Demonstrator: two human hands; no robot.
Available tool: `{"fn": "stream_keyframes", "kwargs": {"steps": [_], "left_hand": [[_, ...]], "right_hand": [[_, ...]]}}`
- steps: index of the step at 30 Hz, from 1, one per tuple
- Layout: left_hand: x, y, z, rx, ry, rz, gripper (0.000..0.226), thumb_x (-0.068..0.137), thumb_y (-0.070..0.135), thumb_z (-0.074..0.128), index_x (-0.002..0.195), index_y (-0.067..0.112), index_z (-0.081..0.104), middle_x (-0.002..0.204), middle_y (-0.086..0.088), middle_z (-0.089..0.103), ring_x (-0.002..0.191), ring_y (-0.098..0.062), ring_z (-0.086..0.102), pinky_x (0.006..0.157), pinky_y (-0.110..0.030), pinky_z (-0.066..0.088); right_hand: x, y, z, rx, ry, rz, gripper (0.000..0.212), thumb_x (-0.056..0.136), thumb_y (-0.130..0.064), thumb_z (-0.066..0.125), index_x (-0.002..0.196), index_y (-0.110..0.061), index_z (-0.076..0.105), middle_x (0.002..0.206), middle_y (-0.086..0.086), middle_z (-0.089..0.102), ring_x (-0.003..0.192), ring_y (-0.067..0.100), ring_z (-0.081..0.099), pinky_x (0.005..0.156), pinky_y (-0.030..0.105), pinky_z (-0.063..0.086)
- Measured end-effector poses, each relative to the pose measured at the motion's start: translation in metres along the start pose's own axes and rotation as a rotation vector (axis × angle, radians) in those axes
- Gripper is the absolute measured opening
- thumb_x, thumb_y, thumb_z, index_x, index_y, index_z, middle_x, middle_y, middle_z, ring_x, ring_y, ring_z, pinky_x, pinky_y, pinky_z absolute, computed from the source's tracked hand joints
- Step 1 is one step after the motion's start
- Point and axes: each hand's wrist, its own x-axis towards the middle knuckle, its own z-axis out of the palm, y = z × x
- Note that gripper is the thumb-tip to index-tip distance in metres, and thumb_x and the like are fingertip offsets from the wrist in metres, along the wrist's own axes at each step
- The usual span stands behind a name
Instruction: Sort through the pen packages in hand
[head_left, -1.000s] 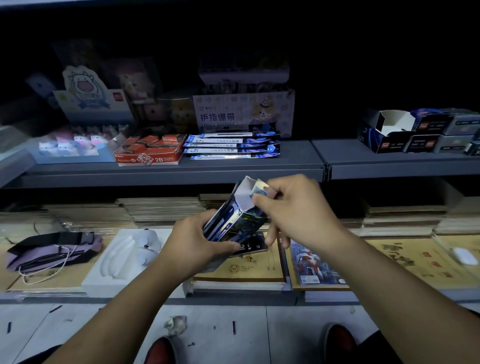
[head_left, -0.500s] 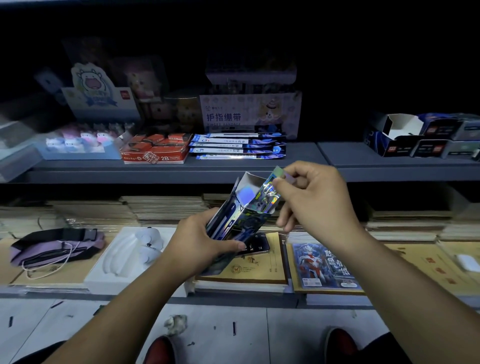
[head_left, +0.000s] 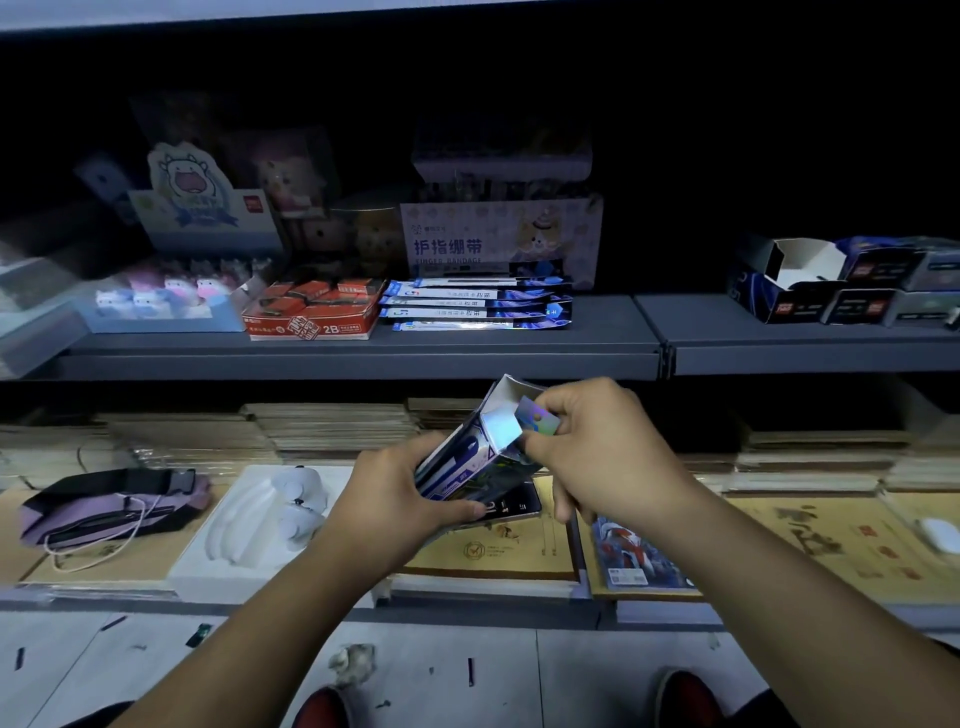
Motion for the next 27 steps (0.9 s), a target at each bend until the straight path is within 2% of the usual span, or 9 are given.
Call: {"fn": "stream_keyframes", "kwargs": {"steps": [3,5,8,12,14,20,23,27], "left_hand": [[0.0,-0.001,0.001,0.002,0.0,0.0,0.044,0.066,0.035,0.094,0.102,0.042,0.07,0.085,0.024,0.073,0.08,0.008,0.067,0.061,-0.005,0.047],[0.0,0.0,0.001,0.008,-0.003,0.008,0.045,0.066,0.036,0.094,0.102,0.044,0.069,0.084,0.028,0.072,0.08,0.009,0.067,0.062,-0.004,0.046],[-0.001,0.003,0.001,0.013,-0.01,0.023,0.045,0.065,0.034,0.094,0.099,0.047,0.067,0.083,0.033,0.07,0.081,0.012,0.065,0.062,-0.003,0.044],[0.001,0.005,0.0,-0.015,0.009,0.011,0.038,0.066,0.036,0.094,0.093,0.043,0.068,0.078,0.027,0.071,0.074,0.008,0.065,0.058,-0.004,0.042],[0.003,0.006,-0.001,-0.038,0.018,0.011,0.036,0.067,0.034,0.094,0.087,0.044,0.066,0.077,0.027,0.071,0.072,0.007,0.065,0.058,-0.004,0.042],[0.005,0.004,-0.003,-0.083,0.037,0.009,0.038,0.065,0.031,0.095,0.086,0.045,0.067,0.08,0.026,0.073,0.074,0.006,0.068,0.062,-0.007,0.048],[0.005,0.002,-0.003,-0.076,0.042,0.021,0.038,0.065,0.032,0.095,0.085,0.045,0.066,0.077,0.027,0.072,0.071,0.005,0.067,0.06,-0.007,0.046],[0.002,0.001,-0.001,-0.026,0.039,0.053,0.04,0.067,0.033,0.094,0.096,0.042,0.067,0.081,0.021,0.073,0.075,0.006,0.067,0.062,-0.006,0.046]], "right_hand": [[0.0,0.002,-0.002,0.12,-0.071,0.067,0.01,0.098,-0.007,0.061,0.094,-0.008,0.07,0.053,0.021,0.066,0.038,0.028,0.06,0.037,0.025,0.044],[0.001,0.002,-0.006,0.193,-0.093,0.119,0.007,0.097,-0.006,0.064,0.097,-0.005,0.071,0.055,0.02,0.067,0.039,0.025,0.062,0.037,0.025,0.044],[0.003,0.001,-0.01,0.237,-0.082,0.157,0.008,0.095,0.0,0.063,0.097,0.001,0.07,0.049,0.018,0.062,0.034,0.021,0.059,0.035,0.024,0.043],[0.003,-0.001,-0.011,0.299,0.0,0.141,0.008,0.097,-0.001,0.062,0.097,0.004,0.069,0.049,0.02,0.063,0.033,0.022,0.056,0.036,0.025,0.043],[0.003,-0.001,-0.01,0.285,0.044,0.115,0.01,0.097,-0.004,0.062,0.096,0.003,0.069,0.05,0.019,0.064,0.036,0.027,0.057,0.039,0.027,0.044],[0.002,-0.004,-0.009,0.223,0.16,0.031,0.019,0.097,-0.008,0.062,0.079,-0.009,0.068,0.045,0.016,0.062,0.028,0.021,0.05,0.039,0.022,0.04],[0.001,-0.005,-0.008,0.173,0.118,0.008,0.015,0.099,-0.009,0.062,0.087,-0.004,0.069,0.044,0.017,0.061,0.028,0.019,0.052,0.039,0.024,0.042],[-0.001,-0.006,0.001,0.088,0.04,-0.008,0.02,0.098,-0.006,0.058,0.084,-0.015,0.068,0.044,0.015,0.059,0.037,0.028,0.063,0.037,0.025,0.043]]}}
